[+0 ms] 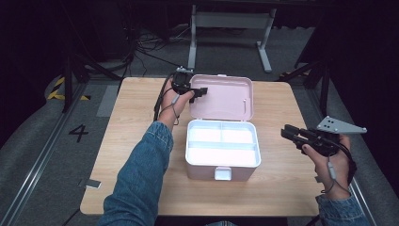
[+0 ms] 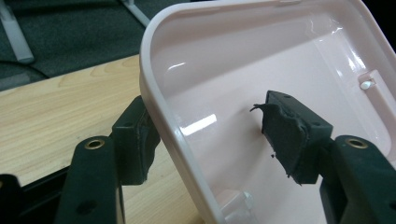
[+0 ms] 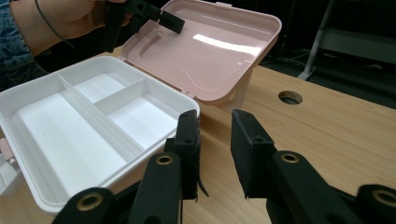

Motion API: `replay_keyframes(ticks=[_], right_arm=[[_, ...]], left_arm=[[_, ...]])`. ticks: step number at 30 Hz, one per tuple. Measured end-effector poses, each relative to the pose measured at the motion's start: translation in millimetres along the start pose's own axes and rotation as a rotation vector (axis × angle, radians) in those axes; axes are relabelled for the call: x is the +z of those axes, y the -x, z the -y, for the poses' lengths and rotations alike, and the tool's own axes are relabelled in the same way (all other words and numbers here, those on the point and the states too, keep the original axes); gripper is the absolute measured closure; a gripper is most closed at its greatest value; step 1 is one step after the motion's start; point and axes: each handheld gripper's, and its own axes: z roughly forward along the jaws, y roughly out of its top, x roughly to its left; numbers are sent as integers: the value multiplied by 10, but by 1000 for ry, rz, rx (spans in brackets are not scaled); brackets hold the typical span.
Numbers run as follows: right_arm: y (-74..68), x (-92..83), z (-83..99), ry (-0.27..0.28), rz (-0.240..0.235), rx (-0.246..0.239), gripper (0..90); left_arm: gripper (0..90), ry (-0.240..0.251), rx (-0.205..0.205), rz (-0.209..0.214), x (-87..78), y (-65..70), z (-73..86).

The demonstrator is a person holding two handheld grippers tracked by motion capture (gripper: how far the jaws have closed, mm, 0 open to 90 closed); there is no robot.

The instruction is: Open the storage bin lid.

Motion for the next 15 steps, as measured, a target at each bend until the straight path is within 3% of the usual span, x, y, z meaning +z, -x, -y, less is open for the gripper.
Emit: replay_keyframes(ticks=[5,15], right_arm=[[5,3,5,-5,-2,4,727],[25,-5,13,-2,1,10,725]], left_arm=[[371,-12,-21,-2,42,-12,24],[372,-43,-25,-14,96,-65,56]])
